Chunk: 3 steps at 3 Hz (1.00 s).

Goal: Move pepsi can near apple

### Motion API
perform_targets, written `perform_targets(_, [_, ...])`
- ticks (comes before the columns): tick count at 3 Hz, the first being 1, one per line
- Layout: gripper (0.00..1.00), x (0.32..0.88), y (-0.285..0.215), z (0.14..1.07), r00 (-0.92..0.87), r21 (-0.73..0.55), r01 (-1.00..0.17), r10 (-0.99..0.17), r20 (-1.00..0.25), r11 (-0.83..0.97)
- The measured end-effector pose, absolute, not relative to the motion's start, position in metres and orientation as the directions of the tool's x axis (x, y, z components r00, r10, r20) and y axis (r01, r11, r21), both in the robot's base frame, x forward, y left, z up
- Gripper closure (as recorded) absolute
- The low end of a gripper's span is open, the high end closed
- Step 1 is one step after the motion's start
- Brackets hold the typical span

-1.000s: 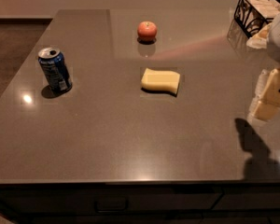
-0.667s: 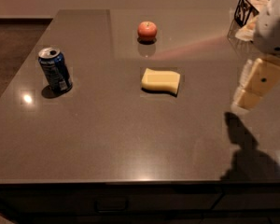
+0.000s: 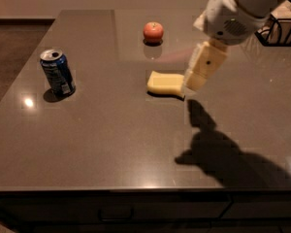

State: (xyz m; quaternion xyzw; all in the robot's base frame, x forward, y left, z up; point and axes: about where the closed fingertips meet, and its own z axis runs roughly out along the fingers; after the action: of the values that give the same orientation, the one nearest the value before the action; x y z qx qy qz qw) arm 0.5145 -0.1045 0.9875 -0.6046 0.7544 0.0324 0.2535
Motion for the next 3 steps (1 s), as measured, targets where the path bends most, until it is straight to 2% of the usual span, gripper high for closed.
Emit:
perform_targets(2, [0.0, 0.542, 0.012, 0.966, -0.056, -0.211, -0.959, -0.858, -0.511, 0.188])
perform_targets(3, [0.0, 0.559, 0.062, 0.949, -0.068, -0.194, -0.961, -0.844, -0.531, 0.199])
